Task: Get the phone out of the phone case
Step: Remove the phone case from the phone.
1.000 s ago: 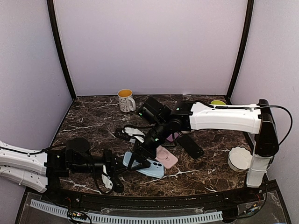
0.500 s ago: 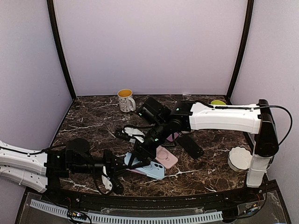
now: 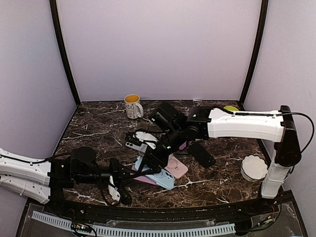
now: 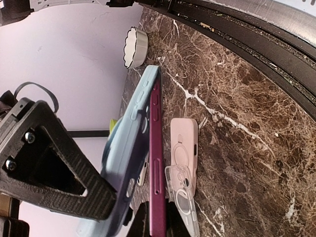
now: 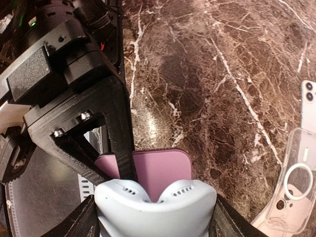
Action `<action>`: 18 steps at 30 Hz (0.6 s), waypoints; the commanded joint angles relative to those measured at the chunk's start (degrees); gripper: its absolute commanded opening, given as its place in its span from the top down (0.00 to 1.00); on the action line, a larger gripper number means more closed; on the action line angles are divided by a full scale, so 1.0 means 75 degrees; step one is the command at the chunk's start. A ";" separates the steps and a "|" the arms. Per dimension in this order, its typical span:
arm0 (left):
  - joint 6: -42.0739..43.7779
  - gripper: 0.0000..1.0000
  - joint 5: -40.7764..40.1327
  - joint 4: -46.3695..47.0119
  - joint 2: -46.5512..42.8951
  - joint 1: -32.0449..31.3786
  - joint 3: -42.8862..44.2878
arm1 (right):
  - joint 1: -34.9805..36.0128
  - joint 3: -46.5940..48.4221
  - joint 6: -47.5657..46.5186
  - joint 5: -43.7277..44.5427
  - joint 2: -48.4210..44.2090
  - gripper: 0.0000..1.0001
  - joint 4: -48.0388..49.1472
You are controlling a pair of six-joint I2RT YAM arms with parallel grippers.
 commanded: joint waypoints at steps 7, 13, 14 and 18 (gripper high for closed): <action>-0.0251 1.00 -0.0483 0.0311 0.0018 0.0012 0.0145 | -0.0447 -0.1395 0.1130 0.1490 -0.1163 0.39 0.0233; -0.0342 1.00 -0.0759 0.0240 0.0095 0.0006 0.0211 | -0.0700 -0.2327 0.1806 0.2039 -0.1756 0.38 0.0300; -0.0366 1.00 -0.0774 0.0187 0.0109 0.0011 0.0245 | -0.0760 -0.2496 0.1923 0.2156 -0.1856 0.39 0.0294; -0.0487 1.00 -0.0870 -0.0001 0.0165 0.0012 0.0332 | -0.0880 -0.3296 0.2437 0.2649 -0.2276 0.38 0.0273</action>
